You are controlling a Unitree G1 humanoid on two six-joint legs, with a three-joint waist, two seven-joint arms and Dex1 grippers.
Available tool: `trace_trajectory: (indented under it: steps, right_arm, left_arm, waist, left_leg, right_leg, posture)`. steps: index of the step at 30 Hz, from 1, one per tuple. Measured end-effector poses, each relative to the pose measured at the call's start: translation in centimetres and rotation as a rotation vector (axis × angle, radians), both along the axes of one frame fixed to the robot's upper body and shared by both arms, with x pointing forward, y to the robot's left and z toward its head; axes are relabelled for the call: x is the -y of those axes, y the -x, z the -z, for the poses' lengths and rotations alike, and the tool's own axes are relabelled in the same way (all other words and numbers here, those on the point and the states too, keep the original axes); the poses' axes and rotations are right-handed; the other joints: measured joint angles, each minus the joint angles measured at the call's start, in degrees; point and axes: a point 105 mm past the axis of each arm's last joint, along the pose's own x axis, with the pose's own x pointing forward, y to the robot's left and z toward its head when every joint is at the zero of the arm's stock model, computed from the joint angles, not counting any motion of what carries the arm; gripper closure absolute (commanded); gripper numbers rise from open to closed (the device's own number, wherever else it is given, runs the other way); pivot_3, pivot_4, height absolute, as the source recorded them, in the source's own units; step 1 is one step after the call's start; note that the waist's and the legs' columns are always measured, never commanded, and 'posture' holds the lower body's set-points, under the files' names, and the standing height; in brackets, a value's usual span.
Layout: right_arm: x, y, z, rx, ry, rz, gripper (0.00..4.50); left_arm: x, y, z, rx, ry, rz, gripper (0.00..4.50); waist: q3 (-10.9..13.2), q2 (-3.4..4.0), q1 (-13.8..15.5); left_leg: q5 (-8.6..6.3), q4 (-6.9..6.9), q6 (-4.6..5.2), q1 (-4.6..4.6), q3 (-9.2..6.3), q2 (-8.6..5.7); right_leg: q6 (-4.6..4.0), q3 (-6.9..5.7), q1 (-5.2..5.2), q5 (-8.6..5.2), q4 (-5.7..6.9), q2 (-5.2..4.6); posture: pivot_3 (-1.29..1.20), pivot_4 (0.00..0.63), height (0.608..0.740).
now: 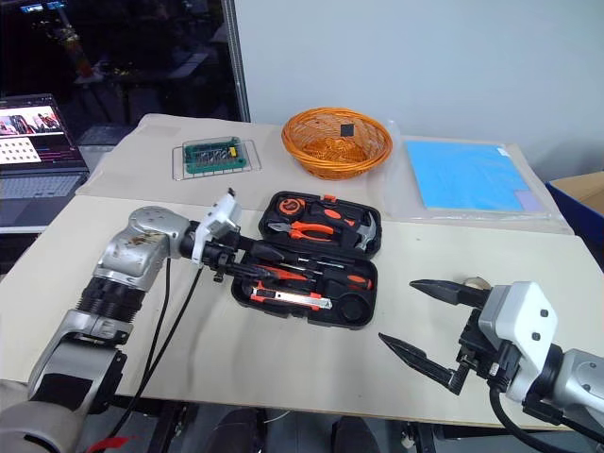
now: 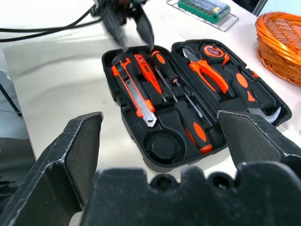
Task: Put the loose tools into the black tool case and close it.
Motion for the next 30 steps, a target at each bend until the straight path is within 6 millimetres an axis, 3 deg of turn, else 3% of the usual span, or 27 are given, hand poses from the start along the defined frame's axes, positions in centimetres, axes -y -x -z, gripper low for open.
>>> trace_trajectory:
  steps: [4,8,16,21,23,25,28,30]
  right_arm:
    - [0.0,-0.3,-0.2,0.012,-0.003,0.000,0.00]
    - [0.0,-0.2,-0.1,0.007,0.002,0.000,0.00]
    - [0.4,0.3,0.0,-0.009,0.023,0.019,0.00]
    - [1.2,0.5,0.1,-0.032,0.004,0.074,0.00]
    - [2.3,0.1,0.4,-0.032,0.004,0.163,0.00]
    - [3.5,-0.4,0.9,-0.035,0.030,0.245,0.00]
    - [6.4,-1.7,1.9,-0.085,0.094,0.404,0.00]
    - [7.8,-2.5,2.5,-0.103,0.123,0.475,0.00]
  left_arm:
    - [0.1,0.5,3.6,-0.059,0.022,-0.126,4.45]
    - [0.0,0.0,5.8,-0.019,-0.060,-0.244,4.45]
    - [0.2,0.3,6.9,0.052,-0.238,-0.292,4.45]
    - [0.4,0.5,7.0,0.000,-0.220,-0.314,4.45]
    - [1.2,1.7,6.5,-0.071,-0.079,-0.265,4.45]
    - [2.3,3.0,5.6,-0.105,0.023,-0.188,3.97]
    - [2.1,3.9,1.8,-0.074,0.128,-0.114,2.98]
    - [1.8,4.2,-0.1,-0.037,0.157,-0.082,2.60]
  waist:
    - [0.0,-0.02,0.1]
    - [0.0,-0.01,0.7]
    - [-0.4,0.23,0.4]
    - [-0.8,0.55,0.4]
    - [-0.8,0.56,0.4]
    - [-0.6,0.41,0.5]
    - [-0.6,0.32,0.5]
    - [-0.6,0.35,0.5]
  left_leg:
    - [0.00,-0.02,0.00,0.00,0.00,0.01]
    - [0.00,0.00,-0.01,0.01,0.00,-0.01]
    - [-0.04,-0.05,-0.07,0.31,0.13,0.03]
    - [-0.04,-0.12,-0.07,0.32,0.13,0.02]
    - [-0.03,-0.13,-0.05,0.18,0.16,0.01]
    - [-0.03,-0.10,-0.05,0.03,0.13,0.02]
    - [-0.02,-0.08,-0.05,0.05,0.13,0.01]
    - [-0.03,-0.08,-0.05,0.10,0.14,0.00]
  right_leg:
    - [-0.08,0.00,-0.04,0.03,0.04,0.03]
    - [-0.21,0.00,0.00,-0.05,0.02,0.00]
    - [-0.36,0.08,0.17,-0.17,-0.02,-0.02]
    - [-0.39,0.08,0.14,-0.23,-0.05,-0.02]
    - [-0.40,0.11,0.03,-0.23,-0.06,-0.05]
    - [-0.56,0.09,-0.09,-0.13,-0.05,-0.04]
    - [-0.62,0.08,-0.06,-0.09,-0.06,-0.04]
    - [-0.50,0.09,-0.02,-0.17,-0.07,-0.04]
  posture:
    - [0.00,0.150,0.740]
    - [0.00,0.150,0.740]
    - [0.00,0.150,0.740]
    - [0.00,0.150,0.740]
    - [0.00,0.150,0.740]
    - [0.00,0.150,0.740]
    - [0.00,0.150,0.740]
    - [0.00,0.150,0.740]
